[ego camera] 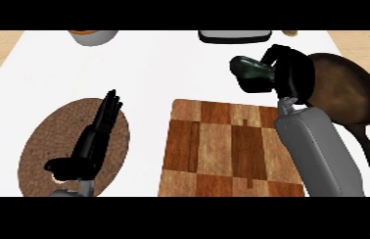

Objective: Pick the eggplant from the cutting board and place it in the pan

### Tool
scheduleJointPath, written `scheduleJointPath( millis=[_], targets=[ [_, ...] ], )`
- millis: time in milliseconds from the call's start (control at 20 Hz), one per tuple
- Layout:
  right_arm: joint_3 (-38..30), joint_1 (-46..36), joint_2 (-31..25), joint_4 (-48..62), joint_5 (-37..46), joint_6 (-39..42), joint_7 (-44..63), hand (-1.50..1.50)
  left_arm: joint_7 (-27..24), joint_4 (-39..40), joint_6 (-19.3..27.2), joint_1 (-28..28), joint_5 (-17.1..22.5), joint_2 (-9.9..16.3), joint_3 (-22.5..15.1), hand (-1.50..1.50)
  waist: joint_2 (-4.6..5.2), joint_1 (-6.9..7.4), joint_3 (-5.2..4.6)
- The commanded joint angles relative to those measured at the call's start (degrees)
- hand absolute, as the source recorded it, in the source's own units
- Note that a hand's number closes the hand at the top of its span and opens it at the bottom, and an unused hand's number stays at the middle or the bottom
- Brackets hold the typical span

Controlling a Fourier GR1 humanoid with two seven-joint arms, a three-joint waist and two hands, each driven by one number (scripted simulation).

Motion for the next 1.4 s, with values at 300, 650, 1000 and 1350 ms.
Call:
scheduleJointPath(
  millis=[300, 650, 1000, 1350],
  targets=[
    [-10.18, 5.29, -1.65, -7.49, 0.27, -7.11, 5.99, 1.5, 0.74, -0.36, -0.51, -0.22, -1.83, -2.09, -0.78, 0.0, 0.87, 1.92, 0.15],
    [-16.34, 11.78, -8.52, 1.52, 1.48, -19.79, -5.2, 1.5, -0.51, -0.51, -1.56, -0.51, -2.35, -2.84, -1.03, 0.0, 0.99, 1.92, 0.17],
    [-25.7, 1.73, -13.87, 22.0, -4.97, -32.8, -16.79, 1.5, -2.98, 4.74, -2.11, -2.69, -3.2, -4.45, -0.31, 0.0, 1.46, 3.02, 0.24],
    [-32.9, -3.8, -22.31, 40.71, -18.05, -32.6, -37.0, 1.5, 1.99, 0.03, -3.74, -3.27, -2.25, -2.68, 0.92, 0.0, 1.57, 3.71, 0.34]
  ],
)
